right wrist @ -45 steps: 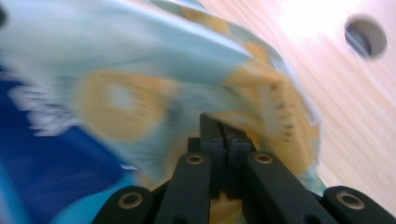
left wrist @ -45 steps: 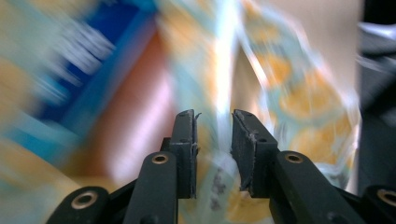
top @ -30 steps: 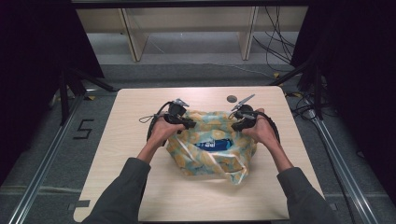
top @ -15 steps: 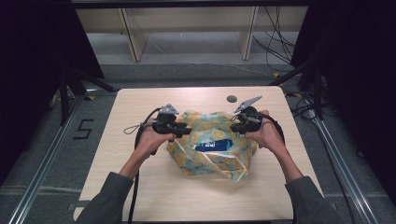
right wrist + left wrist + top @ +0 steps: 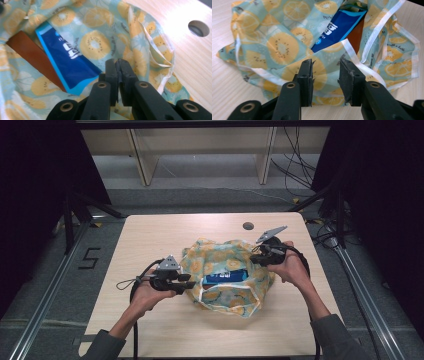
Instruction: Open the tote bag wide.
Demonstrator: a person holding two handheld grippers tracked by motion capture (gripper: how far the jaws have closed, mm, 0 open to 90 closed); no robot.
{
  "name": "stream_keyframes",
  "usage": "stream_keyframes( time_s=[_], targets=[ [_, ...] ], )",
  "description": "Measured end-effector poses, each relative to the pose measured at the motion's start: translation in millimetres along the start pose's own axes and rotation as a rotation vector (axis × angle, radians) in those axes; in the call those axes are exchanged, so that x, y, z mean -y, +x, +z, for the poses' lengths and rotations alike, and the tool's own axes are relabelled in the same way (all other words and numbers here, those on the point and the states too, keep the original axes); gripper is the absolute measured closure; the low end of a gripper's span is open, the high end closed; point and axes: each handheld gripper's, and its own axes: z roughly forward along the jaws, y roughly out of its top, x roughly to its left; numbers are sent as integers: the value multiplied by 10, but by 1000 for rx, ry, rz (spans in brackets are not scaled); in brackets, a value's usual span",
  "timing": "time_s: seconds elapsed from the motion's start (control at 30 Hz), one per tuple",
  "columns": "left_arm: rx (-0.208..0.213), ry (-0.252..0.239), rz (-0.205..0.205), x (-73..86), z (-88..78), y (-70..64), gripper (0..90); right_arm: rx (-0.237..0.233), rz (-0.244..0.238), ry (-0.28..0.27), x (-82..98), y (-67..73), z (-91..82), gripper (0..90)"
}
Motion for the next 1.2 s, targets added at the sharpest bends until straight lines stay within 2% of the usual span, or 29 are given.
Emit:
stream_keyframes(
  time_s=[0.03, 0.07, 0.1, 0.17, 0.2, 0.23, 0.3, 0.33, 0.37, 0.43, 0.47, 0.53, 0.57, 0.6, 0.67, 0.7, 0.73, 0.77, 0.8, 0.83, 0.93, 1.0, 1.03, 1.1, 1.17, 1.2],
  targets=[
    [-5, -14, -9, 16, -27, 0, 614, 2, -20, -13, 5, -15, -29, 854],
    [-1, -29, -17, 36, -60, -6, 605, 7, -20, -30, 11, -10, -59, 847],
    [-6, -31, -19, 46, -83, -15, 598, 32, 6, -31, 20, -2, -108, 840],
    [-29, -48, -25, 67, -124, -47, 577, 18, 19, -26, 31, -2, -186, 818],
    [-28, -54, -26, 73, -146, -56, 557, 44, 22, -65, 51, -12, -173, 805],
    [-41, -67, -36, 83, -166, -74, 542, 37, 22, -48, 66, -20, -215, 793],
    [-47, -78, -43, 100, -208, -101, 505, 26, 23, -51, 103, -28, -253, 773],
    [-70, -98, -53, 115, -227, -125, 493, 29, 13, -79, 132, -31, -244, 757],
    [-80, -95, -57, 122, -248, -139, 472, 27, 3, -92, 161, -35, -257, 740],
    [-73, -118, -63, 147, -252, -157, 452, 34, 12, -94, 203, -38, -291, 721],
    [-81, -118, -67, 160, -255, -169, 443, 30, 36, -94, 227, -31, -318, 710],
    [-75, -115, -61, 189, -248, -177, 420, 40, 43, -130, 290, -29, -313, 681],
    [-87, -114, -62, 203, -251, -182, 415, 40, 48, -96, 310, -31, -355, 672],
    [-89, -107, -66, 216, -261, -175, 410, 50, 50, -127, 344, -25, -342, 665],
    [-92, -106, -80, 245, -273, -150, 393, 38, 66, -119, 394, -13, -380, 658],
    [-111, -122, -91, 261, -272, -150, 391, 51, 58, -144, 425, -18, -357, 649],
    [-105, -110, -86, 267, -288, -132, 390, 48, 46, -122, 436, -33, -384, 639],
    [-113, -116, -93, 277, -291, -132, 384, 46, 54, -111, 455, -35, -403, 635],
    [-107, -110, -87, 284, -301, -123, 384, 47, 86, -129, 472, -20, -405, 626],
    [-109, -111, -85, 292, -309, -119, 383, 50, 61, -113, 490, -43, -425, 613],
    [-113, -105, -70, 329, -322, -99, 365, 52, 80, -118, 547, -51, -457, 590],
    [-120, -98, -90, 356, -315, -105, 358, 60, 76, -147, 599, -72, -448, 579],
    [-118, -90, -92, 372, -311, -105, 355, 51, 89, -126, 613, -71, -475, 571],
    [-121, -94, -96, 392, -305, -113, 350, 57, 85, -143, 671, -94, -477, 550],
    [-131, -93, -94, 407, -319, -123, 348, 47, 100, -134, 698, -91, -490, 530],
    [-137, -101, -95, 416, -319, -127, 343, 50, 95, -154, 727, -93, -477, 523]
  ],
)
